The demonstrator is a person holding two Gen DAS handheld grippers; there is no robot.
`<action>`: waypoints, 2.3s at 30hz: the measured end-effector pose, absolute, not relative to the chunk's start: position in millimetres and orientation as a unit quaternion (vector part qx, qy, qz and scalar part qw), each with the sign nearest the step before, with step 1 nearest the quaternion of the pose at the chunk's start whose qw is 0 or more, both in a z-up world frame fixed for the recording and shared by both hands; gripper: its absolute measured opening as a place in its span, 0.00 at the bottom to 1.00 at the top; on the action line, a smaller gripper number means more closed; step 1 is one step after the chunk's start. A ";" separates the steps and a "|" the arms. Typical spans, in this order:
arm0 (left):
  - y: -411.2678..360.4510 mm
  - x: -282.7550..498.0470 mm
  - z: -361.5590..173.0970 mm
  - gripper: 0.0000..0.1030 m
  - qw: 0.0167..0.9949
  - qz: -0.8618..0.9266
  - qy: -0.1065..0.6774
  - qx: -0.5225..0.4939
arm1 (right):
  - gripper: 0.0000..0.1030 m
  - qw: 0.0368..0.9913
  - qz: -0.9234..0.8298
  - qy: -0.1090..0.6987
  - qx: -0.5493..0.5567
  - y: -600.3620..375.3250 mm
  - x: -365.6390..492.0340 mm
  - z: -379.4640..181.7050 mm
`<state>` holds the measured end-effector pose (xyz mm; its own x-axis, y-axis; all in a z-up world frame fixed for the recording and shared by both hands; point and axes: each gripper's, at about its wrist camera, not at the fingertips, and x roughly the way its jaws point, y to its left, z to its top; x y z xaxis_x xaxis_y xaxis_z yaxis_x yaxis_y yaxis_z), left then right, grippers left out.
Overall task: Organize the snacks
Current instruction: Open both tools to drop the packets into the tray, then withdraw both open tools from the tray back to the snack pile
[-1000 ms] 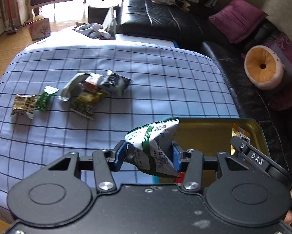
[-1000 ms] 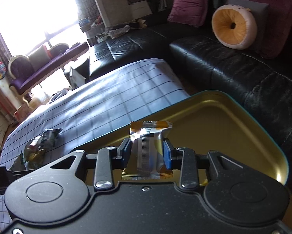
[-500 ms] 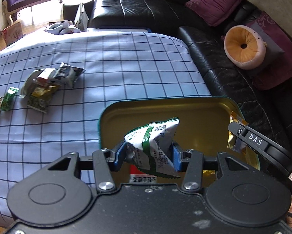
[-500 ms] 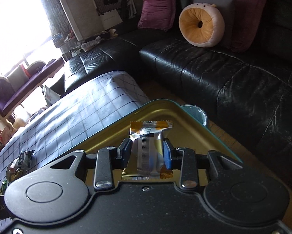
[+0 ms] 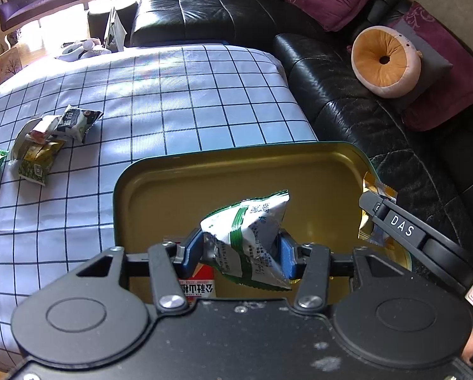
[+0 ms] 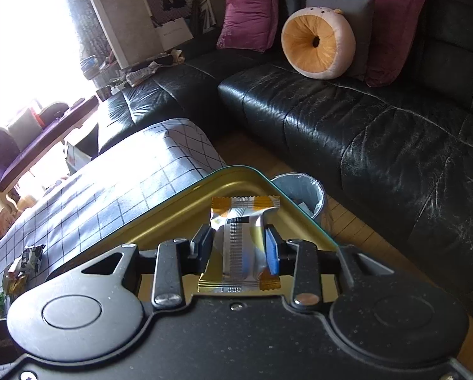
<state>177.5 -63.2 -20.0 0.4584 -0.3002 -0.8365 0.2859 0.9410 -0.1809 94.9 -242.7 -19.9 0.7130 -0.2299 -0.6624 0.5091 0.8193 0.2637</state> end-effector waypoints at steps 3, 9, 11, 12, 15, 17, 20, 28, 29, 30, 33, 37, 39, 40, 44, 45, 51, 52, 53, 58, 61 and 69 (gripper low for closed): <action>-67.7 178.4 -23.7 0.48 0.851 -0.165 0.499 -0.002 | 0.46 0.903 -0.206 0.316 0.205 -238.2 94.4 -18.6; -73.6 178.9 -27.0 0.49 0.849 -0.157 0.505 0.009 | 0.46 0.901 -0.200 0.316 0.223 -241.9 92.7 -16.8; -73.3 178.5 -27.2 0.50 0.848 -0.156 0.507 0.011 | 0.46 0.900 -0.201 0.312 0.230 -243.5 91.5 -16.4; -72.9 178.8 -27.4 0.50 0.846 -0.158 0.508 0.011 | 0.46 0.899 -0.201 0.311 0.233 -244.0 91.4 -16.5; -70.5 179.0 -26.5 0.50 0.844 -0.161 0.511 0.005 | 0.46 0.899 -0.198 0.311 0.236 -244.3 91.0 -17.0; -69.2 179.4 -25.8 0.50 0.845 -0.159 0.511 0.001 | 0.46 0.899 -0.198 0.312 0.234 -243.2 90.9 -17.3; -67.8 178.3 -23.8 0.50 0.847 -0.161 0.507 0.002 | 0.46 0.899 -0.198 0.313 0.234 -242.3 91.5 -17.2; -62.3 177.8 -21.2 0.50 0.848 -0.151 0.507 0.007 | 0.46 0.898 -0.197 0.325 0.224 -235.7 97.0 -18.8; -61.5 178.2 -21.7 0.50 0.849 -0.148 0.508 0.009 | 0.46 0.897 -0.197 0.326 0.224 -235.0 97.3 -18.9; -60.5 178.4 -22.0 0.50 0.849 -0.145 0.507 0.010 | 0.46 0.897 -0.197 0.326 0.224 -234.7 97.7 -18.8; -56.9 178.2 -20.9 0.50 0.853 -0.141 0.502 0.016 | 0.46 0.896 -0.198 0.326 0.226 -232.5 99.3 -19.7; -49.0 177.6 -15.7 0.50 0.860 -0.141 0.491 0.004 | 0.46 0.896 -0.195 0.329 0.227 -227.0 102.8 -21.9; -44.6 178.6 -14.3 0.50 0.862 -0.142 0.487 -0.002 | 0.46 0.897 -0.192 0.329 0.226 -223.6 105.5 -22.0; -43.1 180.1 -13.8 0.50 0.864 -0.142 0.484 -0.002 | 0.46 0.897 -0.190 0.328 0.225 -222.1 107.3 -22.1; -36.7 188.0 -11.6 0.50 0.873 -0.126 0.472 0.008 | 0.46 0.896 -0.180 0.331 0.233 -216.3 119.1 -22.7; -33.7 190.1 -10.6 0.50 0.875 -0.122 0.468 0.009 | 0.46 0.897 -0.177 0.331 0.233 -214.6 121.6 -22.2; -11.2 202.5 1.0 0.50 0.886 -0.095 0.454 0.005 | 0.46 0.904 -0.158 0.328 0.223 -202.3 139.0 -18.4; -6.8 204.4 3.9 0.50 0.888 -0.089 0.451 0.002 | 0.46 0.905 -0.153 0.327 0.224 -200.0 142.5 -17.6; -3.7 205.8 5.8 0.50 0.890 -0.085 0.448 0.001 | 0.46 0.906 -0.149 0.327 0.224 -197.6 145.6 -16.9; 12.8 211.4 12.8 0.51 0.897 -0.066 0.437 0.001 | 0.46 0.912 -0.127 0.326 0.216 -185.4 156.8 -15.3; 22.1 216.7 7.5 0.51 0.894 -0.057 0.444 0.007 | 0.46 0.912 -0.113 0.330 0.216 -178.9 159.0 -16.5; 76.0 229.1 2.9 0.51 0.891 -0.012 0.452 -0.028 | 0.46 0.916 -0.081 0.334 0.208 -144.0 166.3 -12.2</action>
